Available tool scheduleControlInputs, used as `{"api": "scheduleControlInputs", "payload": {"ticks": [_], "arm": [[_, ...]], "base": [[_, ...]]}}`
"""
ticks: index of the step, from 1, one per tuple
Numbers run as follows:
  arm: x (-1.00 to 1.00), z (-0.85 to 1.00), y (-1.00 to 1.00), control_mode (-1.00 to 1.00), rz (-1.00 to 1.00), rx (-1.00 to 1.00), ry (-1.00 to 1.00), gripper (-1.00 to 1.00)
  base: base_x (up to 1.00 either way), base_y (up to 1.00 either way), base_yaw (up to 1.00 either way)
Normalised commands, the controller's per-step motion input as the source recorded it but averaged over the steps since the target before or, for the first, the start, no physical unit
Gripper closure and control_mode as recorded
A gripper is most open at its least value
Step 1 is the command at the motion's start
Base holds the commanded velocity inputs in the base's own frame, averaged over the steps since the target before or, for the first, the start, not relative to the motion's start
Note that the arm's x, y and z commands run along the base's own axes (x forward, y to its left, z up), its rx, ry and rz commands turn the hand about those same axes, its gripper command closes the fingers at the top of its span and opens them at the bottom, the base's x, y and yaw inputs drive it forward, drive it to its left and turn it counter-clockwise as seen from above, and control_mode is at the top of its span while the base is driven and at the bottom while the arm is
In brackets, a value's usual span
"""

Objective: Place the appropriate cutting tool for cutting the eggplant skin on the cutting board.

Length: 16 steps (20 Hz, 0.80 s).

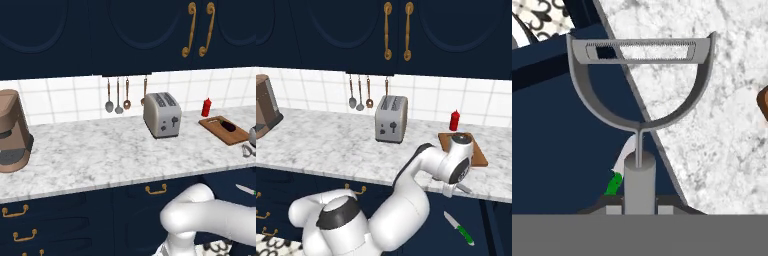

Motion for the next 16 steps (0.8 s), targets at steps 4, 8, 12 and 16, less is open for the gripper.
{"api": "scheduleControlInputs", "payload": {"ticks": [4, 8, 12, 16], "arm": [[1.00, 0.17, -0.19, -1.00, 0.03, 0.00, -0.05, 1.00], [1.00, 0.14, -0.22, -1.00, 0.02, 0.00, 0.00, 1.00], [1.00, 0.17, -0.20, -1.00, 0.03, 0.00, 0.00, 1.00], [0.91, 0.00, -0.19, -1.00, 0.05, 0.00, 0.00, 1.00]], "base": [[0.00, 0.00, 0.00], [0.00, 0.00, 0.00], [0.00, 0.00, 0.00], [0.00, 0.00, 0.00]]}}
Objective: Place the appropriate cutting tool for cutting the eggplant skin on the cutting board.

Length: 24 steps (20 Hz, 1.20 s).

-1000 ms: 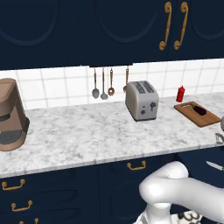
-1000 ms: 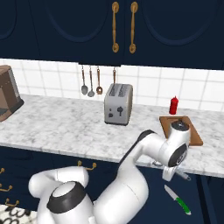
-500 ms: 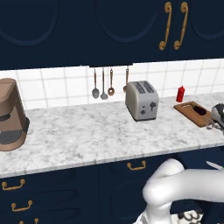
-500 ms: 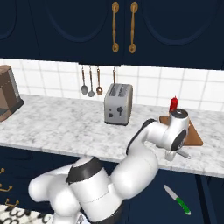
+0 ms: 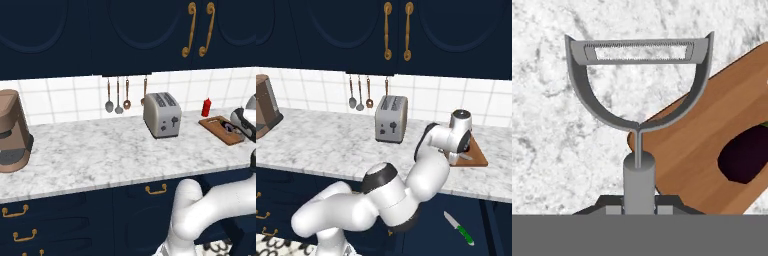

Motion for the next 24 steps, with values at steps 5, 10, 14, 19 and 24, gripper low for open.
{"api": "scheduleControlInputs", "payload": {"ticks": [5, 10, 14, 19, 24], "arm": [[0.65, -0.19, -0.12, -1.00, 0.05, 0.00, 0.03, 1.00], [0.23, -0.55, 0.00, -1.00, 0.02, 0.00, 0.05, 1.00], [0.10, -0.60, 0.00, -1.00, 0.00, 0.00, 0.03, 1.00], [0.00, -0.48, 0.11, -1.00, 0.00, 0.00, 0.01, -1.00], [-0.15, 0.31, 0.07, -1.00, 0.00, 0.00, -0.14, -1.00]], "base": [[0.00, 0.00, 0.00], [0.00, 0.00, 0.00], [0.00, 0.00, 0.00], [0.00, 0.00, 0.00], [0.00, 0.00, 0.00]]}}
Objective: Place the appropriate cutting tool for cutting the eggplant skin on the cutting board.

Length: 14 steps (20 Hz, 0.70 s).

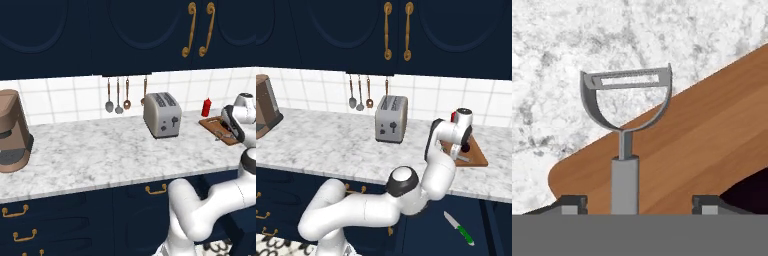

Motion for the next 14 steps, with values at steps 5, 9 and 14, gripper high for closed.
{"api": "scheduleControlInputs", "payload": {"ticks": [5, 9, 14], "arm": [[-0.67, 0.84, 0.43, -1.00, 0.01, 0.00, -0.16, -1.00], [-0.80, 0.52, 0.79, -1.00, 0.00, 0.00, -0.04, -1.00], [-0.96, 0.28, 0.91, -1.00, 0.00, 0.00, 0.00, -1.00]], "base": [[0.00, 0.00, 0.00], [0.00, 0.00, 0.00], [0.00, 0.00, 0.00]]}}
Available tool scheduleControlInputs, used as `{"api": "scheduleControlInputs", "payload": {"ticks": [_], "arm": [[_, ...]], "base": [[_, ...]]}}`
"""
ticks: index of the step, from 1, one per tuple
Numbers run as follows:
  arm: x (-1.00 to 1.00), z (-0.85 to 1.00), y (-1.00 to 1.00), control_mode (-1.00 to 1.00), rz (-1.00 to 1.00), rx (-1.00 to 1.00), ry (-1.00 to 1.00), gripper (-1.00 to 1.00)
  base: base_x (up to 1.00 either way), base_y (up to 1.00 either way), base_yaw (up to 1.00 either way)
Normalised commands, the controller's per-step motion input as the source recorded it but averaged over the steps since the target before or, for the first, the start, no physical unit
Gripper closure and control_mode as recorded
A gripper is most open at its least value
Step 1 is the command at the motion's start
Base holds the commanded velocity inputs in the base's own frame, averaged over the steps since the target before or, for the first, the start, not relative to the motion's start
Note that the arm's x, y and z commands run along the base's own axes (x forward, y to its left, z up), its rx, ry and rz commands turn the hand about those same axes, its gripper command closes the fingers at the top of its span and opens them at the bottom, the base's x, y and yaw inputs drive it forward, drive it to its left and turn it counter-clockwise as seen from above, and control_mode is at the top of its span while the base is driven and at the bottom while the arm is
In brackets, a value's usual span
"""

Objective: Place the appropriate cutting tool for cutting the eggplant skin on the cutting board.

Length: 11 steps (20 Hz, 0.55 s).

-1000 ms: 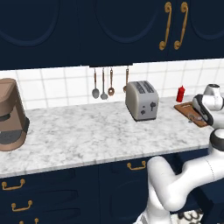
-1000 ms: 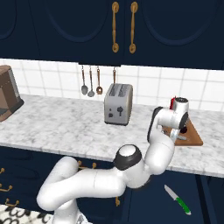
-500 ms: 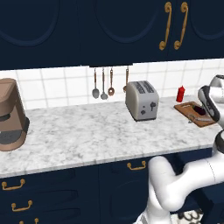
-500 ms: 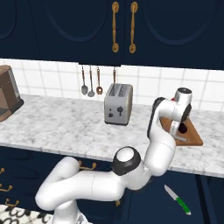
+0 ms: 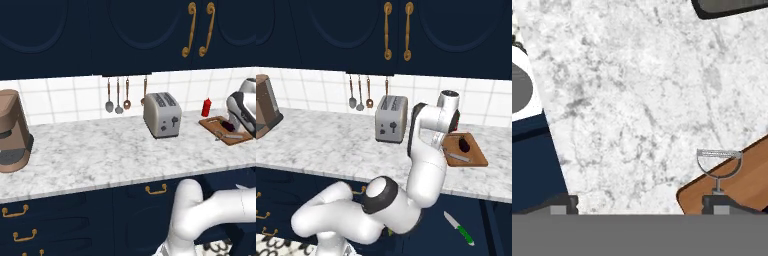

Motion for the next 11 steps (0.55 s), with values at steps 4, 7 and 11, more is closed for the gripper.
{"api": "scheduleControlInputs", "payload": {"ticks": [4, 7, 11], "arm": [[-1.00, 0.19, 0.76, -1.00, 0.00, 0.00, -0.01, -1.00], [-0.99, 0.30, 0.77, -1.00, 0.00, -0.03, -0.02, -1.00], [-0.91, 0.37, 0.79, -1.00, 0.00, -0.06, -0.05, -1.00]], "base": [[0.00, 0.00, 0.00], [0.00, 0.00, 0.00], [0.00, 0.00, 0.00]]}}
